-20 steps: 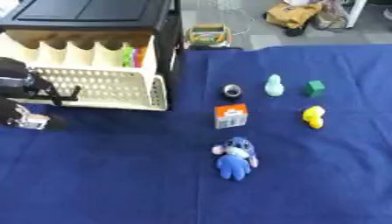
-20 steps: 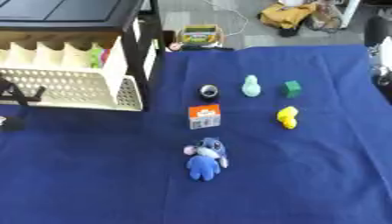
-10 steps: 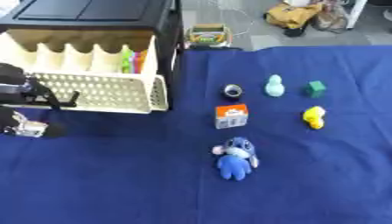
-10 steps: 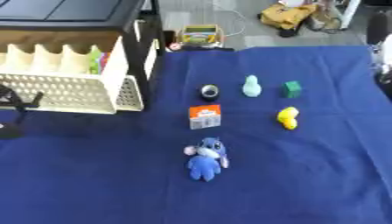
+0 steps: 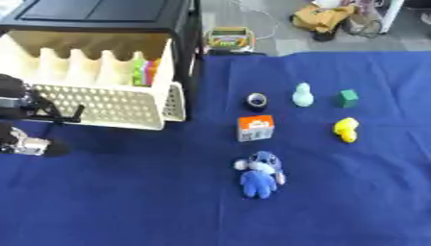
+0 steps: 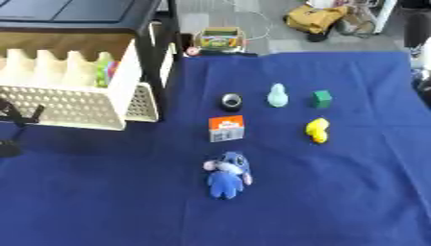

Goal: Pick up objects from table and place into drawer.

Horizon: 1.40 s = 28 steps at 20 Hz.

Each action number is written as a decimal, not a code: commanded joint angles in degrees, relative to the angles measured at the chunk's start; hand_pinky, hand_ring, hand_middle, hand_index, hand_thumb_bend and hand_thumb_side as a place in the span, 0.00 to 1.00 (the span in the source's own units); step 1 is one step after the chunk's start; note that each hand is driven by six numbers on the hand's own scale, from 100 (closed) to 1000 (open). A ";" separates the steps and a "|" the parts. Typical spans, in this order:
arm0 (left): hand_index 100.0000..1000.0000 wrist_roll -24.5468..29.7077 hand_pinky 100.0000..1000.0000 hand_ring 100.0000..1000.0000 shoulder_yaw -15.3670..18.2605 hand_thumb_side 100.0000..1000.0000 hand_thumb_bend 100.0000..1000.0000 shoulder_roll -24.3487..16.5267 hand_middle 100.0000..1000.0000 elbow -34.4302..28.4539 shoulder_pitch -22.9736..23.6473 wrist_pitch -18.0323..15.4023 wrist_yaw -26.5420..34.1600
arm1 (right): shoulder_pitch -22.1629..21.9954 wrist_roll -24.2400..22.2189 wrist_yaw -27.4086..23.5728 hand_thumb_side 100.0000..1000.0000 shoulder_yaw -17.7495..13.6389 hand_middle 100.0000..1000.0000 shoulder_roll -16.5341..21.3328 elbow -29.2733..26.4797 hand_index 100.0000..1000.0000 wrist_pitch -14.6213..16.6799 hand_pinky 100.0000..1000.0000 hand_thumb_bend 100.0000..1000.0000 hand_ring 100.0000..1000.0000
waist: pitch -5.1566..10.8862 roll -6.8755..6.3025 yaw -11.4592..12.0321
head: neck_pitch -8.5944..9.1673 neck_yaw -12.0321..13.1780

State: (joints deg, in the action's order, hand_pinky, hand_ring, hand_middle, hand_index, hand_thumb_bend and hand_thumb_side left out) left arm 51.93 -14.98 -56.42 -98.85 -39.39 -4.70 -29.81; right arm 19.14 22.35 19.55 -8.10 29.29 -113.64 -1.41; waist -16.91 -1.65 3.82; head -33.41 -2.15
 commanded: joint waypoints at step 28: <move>0.91 0.03 0.00 0.00 9.00 0.96 0.33 -1.19 0.00 -11.56 -2.35 2.11 5.17 | 0.80 0.60 -0.23 0.78 -0.69 0.40 1.43 -0.95 0.70 0.13 0.58 0.38 0.54 | 1.89 0.33 0.87 | -0.89 -0.77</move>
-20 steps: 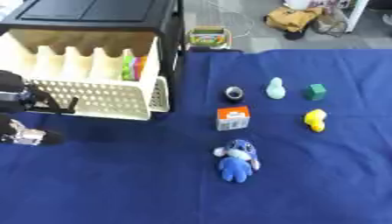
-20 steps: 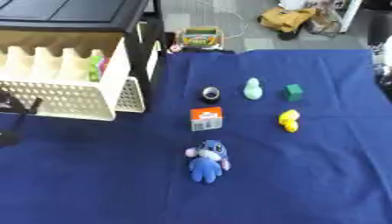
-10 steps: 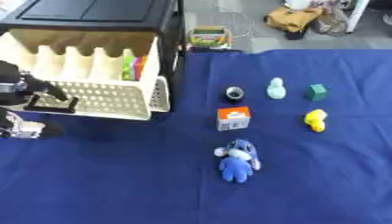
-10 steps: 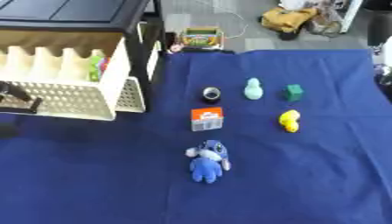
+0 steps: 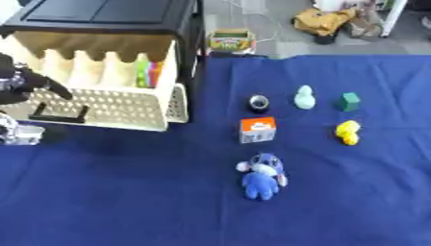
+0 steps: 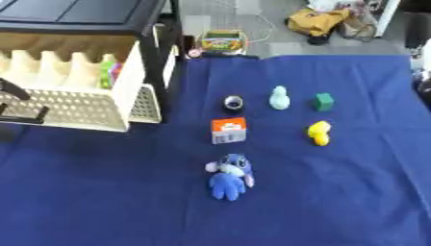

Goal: Pick up objects from table and place into drawer.

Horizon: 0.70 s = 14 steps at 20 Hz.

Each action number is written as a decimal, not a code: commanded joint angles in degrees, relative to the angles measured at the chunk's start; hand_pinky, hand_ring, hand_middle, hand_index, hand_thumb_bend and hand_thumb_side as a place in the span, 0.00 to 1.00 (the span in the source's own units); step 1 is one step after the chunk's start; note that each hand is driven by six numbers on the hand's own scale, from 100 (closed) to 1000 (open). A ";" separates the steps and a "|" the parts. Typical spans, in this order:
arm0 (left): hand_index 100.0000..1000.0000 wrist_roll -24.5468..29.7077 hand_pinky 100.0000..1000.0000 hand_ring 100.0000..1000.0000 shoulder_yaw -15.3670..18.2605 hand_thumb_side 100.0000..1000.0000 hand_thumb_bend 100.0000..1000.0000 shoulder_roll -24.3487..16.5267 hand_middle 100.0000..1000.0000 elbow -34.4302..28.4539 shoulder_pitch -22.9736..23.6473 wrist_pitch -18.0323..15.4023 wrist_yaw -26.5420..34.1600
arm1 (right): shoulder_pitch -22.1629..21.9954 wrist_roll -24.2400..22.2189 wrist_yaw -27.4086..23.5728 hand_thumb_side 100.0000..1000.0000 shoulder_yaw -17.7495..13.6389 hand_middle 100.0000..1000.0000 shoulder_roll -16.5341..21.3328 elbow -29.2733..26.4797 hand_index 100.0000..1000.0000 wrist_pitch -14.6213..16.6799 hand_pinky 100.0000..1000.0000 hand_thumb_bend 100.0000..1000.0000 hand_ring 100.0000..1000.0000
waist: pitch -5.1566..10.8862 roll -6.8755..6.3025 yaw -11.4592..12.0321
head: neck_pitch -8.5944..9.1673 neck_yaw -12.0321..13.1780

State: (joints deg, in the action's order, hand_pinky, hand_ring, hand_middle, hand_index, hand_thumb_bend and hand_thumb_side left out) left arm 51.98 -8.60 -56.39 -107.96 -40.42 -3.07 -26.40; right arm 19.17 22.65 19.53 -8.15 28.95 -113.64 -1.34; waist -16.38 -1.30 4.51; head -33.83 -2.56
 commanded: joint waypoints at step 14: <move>0.88 -39.72 0.00 0.00 10.71 0.86 0.16 8.53 0.00 -6.63 -4.13 9.54 18.34 | 3.24 0.03 -0.12 0.87 1.05 0.42 6.04 -0.95 0.72 0.28 0.59 0.38 0.56 | 2.53 0.27 0.89 | -1.31 -1.52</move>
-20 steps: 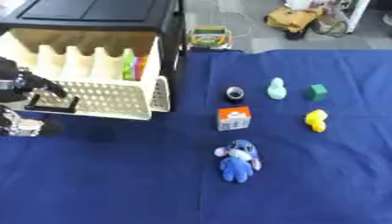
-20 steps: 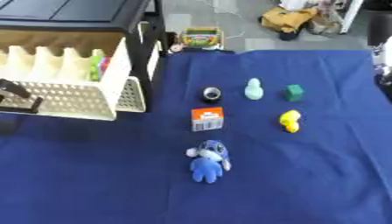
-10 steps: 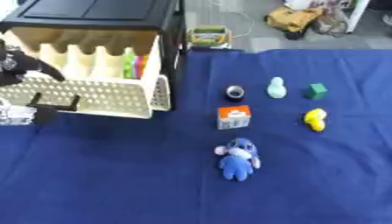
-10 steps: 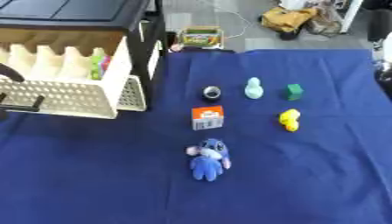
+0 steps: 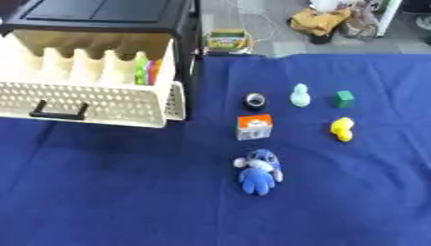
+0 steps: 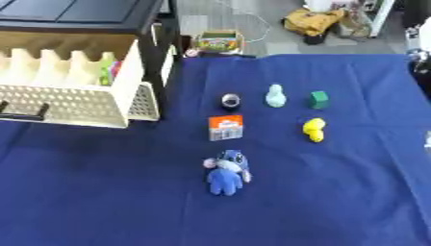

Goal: Pick up objects from table and place into drawer.

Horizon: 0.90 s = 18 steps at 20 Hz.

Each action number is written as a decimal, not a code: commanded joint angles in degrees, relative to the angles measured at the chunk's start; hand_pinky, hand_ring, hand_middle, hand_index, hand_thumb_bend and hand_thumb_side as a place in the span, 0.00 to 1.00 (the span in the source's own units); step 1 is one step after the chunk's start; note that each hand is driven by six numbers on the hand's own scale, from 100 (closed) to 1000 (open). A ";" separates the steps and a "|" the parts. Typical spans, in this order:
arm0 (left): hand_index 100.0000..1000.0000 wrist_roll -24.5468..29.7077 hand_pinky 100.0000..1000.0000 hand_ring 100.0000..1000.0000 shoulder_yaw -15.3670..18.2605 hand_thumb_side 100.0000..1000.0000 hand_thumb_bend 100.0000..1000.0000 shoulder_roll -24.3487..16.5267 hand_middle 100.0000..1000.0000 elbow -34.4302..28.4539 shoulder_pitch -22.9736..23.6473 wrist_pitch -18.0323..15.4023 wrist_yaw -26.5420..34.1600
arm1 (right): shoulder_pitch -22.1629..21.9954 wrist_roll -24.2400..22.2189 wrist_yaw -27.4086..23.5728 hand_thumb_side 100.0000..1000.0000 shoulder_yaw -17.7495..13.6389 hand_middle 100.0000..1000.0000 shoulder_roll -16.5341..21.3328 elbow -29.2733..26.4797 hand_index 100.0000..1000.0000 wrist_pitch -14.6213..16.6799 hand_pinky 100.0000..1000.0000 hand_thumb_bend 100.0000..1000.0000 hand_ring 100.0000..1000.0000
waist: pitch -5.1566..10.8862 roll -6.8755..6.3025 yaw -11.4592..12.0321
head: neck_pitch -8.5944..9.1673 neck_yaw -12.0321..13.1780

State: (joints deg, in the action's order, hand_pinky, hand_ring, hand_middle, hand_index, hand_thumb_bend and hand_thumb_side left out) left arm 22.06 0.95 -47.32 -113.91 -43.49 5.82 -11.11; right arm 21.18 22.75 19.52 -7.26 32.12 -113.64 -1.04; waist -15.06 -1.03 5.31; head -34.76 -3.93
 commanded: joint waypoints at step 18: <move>0.86 -42.33 0.44 0.24 -0.17 0.92 0.11 12.22 0.37 -0.68 4.13 -7.42 3.49 | 12.29 -9.18 0.62 1.00 6.24 0.48 15.91 -0.95 0.77 -8.38 0.65 0.43 0.64 | 2.97 -0.13 0.40 | -2.11 0.43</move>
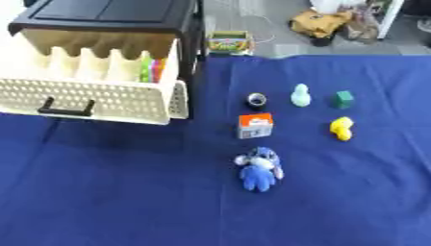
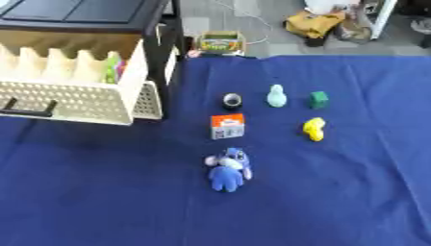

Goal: Pick up objects from table and place into drawer.

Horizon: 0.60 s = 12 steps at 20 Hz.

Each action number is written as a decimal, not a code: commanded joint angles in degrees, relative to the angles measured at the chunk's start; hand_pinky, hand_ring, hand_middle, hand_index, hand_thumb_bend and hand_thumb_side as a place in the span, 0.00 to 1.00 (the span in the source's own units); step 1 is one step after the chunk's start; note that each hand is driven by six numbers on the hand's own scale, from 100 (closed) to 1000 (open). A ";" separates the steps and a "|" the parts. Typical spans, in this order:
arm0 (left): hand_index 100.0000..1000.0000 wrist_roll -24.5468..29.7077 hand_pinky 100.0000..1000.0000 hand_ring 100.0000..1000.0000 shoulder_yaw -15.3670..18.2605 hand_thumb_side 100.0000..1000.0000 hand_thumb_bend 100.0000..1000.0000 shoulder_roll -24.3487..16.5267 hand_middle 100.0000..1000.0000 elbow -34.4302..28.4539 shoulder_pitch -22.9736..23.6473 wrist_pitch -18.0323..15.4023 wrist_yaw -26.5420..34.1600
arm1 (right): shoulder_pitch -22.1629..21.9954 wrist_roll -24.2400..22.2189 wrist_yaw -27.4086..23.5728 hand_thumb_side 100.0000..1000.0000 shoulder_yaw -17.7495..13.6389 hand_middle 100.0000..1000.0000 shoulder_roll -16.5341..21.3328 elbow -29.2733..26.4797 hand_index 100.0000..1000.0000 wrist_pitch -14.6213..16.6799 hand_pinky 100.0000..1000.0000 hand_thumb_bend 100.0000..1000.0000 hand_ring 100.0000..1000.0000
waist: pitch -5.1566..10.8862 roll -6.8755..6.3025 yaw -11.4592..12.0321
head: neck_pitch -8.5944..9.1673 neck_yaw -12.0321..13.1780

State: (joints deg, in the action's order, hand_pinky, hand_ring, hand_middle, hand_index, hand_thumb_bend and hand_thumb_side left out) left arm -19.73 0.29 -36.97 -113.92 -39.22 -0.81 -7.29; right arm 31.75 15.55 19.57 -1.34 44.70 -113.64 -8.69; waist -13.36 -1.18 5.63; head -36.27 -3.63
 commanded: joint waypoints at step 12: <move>0.87 0.23 0.63 0.38 -0.60 0.99 0.00 15.54 0.45 -0.67 5.16 -0.01 2.71 | 11.02 -17.43 3.16 0.93 6.64 0.54 6.50 3.29 0.84 -1.50 0.64 0.56 0.66 | 1.74 0.41 0.21 | -0.04 -0.30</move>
State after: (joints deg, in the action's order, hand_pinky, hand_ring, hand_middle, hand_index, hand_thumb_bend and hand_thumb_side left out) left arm -19.75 -0.39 -21.24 -113.89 -33.53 -1.02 -4.99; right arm 41.71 -0.17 22.16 5.13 49.14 -110.89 -10.49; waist -12.73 -0.88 5.82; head -36.66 -3.73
